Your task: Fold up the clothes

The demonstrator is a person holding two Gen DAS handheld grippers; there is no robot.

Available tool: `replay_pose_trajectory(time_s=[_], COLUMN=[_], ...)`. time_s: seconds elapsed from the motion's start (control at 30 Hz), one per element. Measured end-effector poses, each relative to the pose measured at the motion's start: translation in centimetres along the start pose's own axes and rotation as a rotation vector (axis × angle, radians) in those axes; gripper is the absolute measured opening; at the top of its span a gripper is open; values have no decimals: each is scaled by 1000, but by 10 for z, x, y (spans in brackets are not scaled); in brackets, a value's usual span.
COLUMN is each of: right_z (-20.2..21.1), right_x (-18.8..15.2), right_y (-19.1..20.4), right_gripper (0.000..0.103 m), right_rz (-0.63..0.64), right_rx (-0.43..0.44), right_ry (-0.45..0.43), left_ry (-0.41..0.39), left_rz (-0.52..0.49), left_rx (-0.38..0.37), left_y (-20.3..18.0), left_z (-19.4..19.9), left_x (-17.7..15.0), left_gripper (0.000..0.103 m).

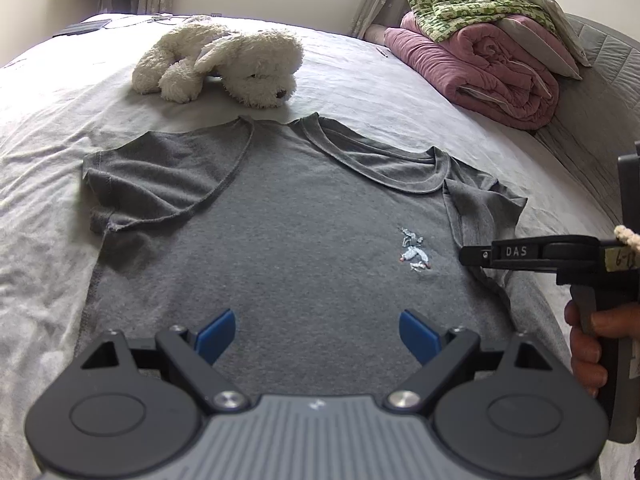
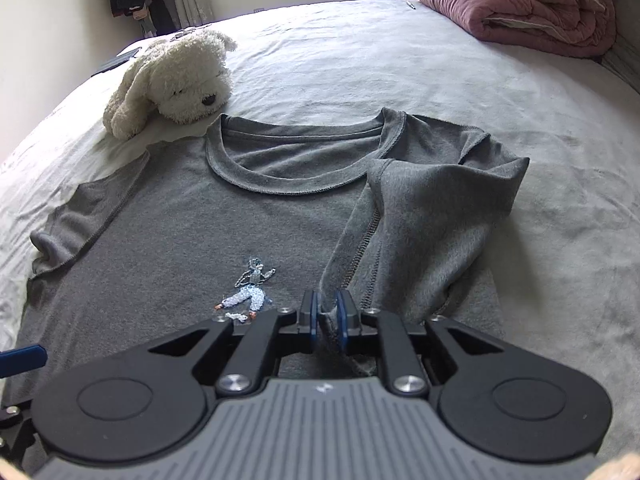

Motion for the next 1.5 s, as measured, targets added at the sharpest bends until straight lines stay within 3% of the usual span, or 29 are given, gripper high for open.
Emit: replay_pose_trajectory(time_s=[0.03,0.07,0.4,0.5,0.67,0.83,1.07,1.2,1.4,1.5], right_z=[6,14,85,101,124,158,195,208,216,211], right_x=[0,-1,-42,-64,-106,-146,-197,-222,-243,-250], right_y=[-4,-8,-47,-49,-49,-47,-44,-42,-38,-38], right_gripper=[36,38,38,38,38,38,38,38,34,13], right_rz=[-23,-40,-138,-149,-140,-70,-9,19,77,109], right_rx=[10,16,59,89,100,72,49,32,1,-27], right_ry=[-2,-4,14,30,66,66,82,95,72,74], left_ry=[0,1,29,42,114,186,229,232,202,176], left_rz=[0,1,-21,-28,-14,18,-26,-4,25,25], left_rx=[0,0,-55,-82,-217,-385,-490,-495,-440,-412], left_y=[0,1,-12,-20,-45,-85,-141,-155,-164,-167], left_z=[0,0,3,5,1,-6,-10,-15,-22,-23], left_x=[0,1,0,-3,-20,-44,-72,-75,-76,-76], left_gripper=[90,90,88,82,67,63,57,50,35,8])
Point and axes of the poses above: each gripper's, at about its wrist camera, not at the fingertips, and z roughly against the way its jaws point, y to its left, x to its top, the point moved 6 cm from there along -z, roughly the way its jaws point, and after that the axes turned 1 degree about -z, right-handed, at the moved point
